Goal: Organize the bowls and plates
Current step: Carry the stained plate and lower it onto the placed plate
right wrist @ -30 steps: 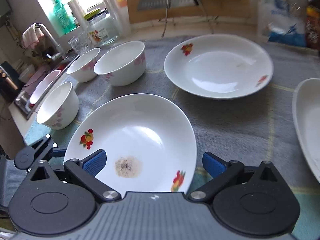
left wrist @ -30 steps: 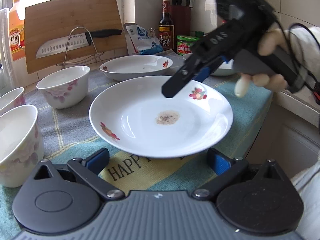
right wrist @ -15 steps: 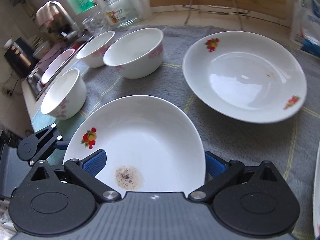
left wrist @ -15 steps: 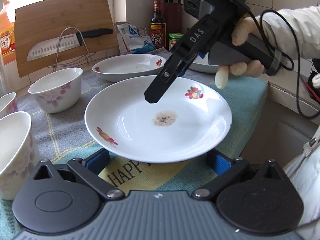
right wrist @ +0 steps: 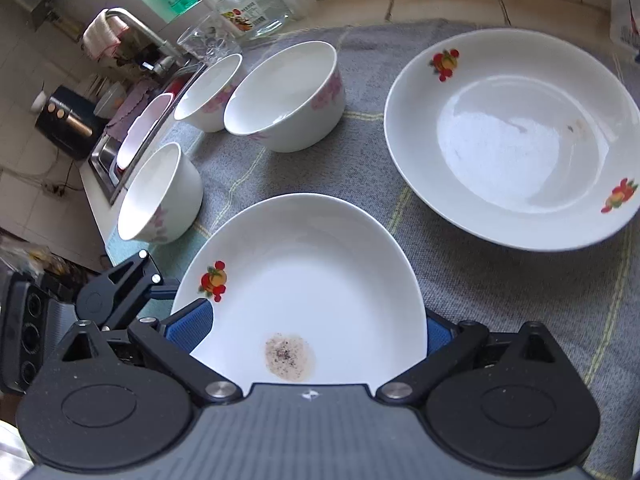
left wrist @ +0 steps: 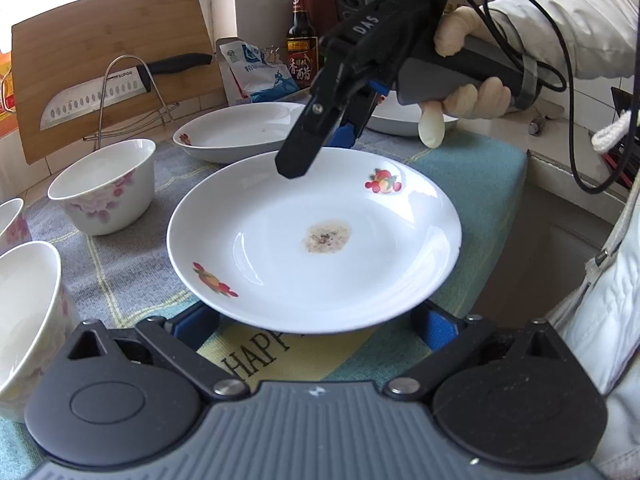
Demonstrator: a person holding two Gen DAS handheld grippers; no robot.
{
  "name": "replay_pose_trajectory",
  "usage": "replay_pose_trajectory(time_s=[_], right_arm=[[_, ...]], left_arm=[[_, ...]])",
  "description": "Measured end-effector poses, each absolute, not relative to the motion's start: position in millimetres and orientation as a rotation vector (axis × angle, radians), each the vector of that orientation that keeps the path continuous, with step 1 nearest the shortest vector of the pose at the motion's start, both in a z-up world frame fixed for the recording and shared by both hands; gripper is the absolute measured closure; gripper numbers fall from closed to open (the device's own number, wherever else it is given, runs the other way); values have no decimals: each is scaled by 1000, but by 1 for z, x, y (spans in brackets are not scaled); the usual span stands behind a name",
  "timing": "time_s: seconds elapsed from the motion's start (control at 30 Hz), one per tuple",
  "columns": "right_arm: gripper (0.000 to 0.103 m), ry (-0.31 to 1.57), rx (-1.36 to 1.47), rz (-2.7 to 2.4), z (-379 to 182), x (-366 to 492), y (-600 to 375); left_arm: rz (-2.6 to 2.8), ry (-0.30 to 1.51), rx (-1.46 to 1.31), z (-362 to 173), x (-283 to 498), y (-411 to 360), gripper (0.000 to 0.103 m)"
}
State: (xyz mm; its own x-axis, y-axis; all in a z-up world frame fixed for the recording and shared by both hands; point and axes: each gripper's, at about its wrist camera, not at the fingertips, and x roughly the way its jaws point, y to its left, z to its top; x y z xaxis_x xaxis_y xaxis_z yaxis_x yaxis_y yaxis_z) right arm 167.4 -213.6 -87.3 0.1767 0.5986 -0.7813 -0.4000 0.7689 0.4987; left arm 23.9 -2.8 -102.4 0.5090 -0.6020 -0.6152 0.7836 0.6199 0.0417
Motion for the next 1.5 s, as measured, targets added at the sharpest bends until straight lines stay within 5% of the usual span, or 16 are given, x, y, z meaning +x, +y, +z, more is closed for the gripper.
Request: replay_pose_trajectory(time_s=[0.87,1.5], right_arm=[[0,1185,233,692,-59,165,-242],[0,1070,268,552,-30,162,-362]], left_arm=[[-920,608,319,-73,35,-21,3],[-1037,572,334,-61,79,-130,3]])
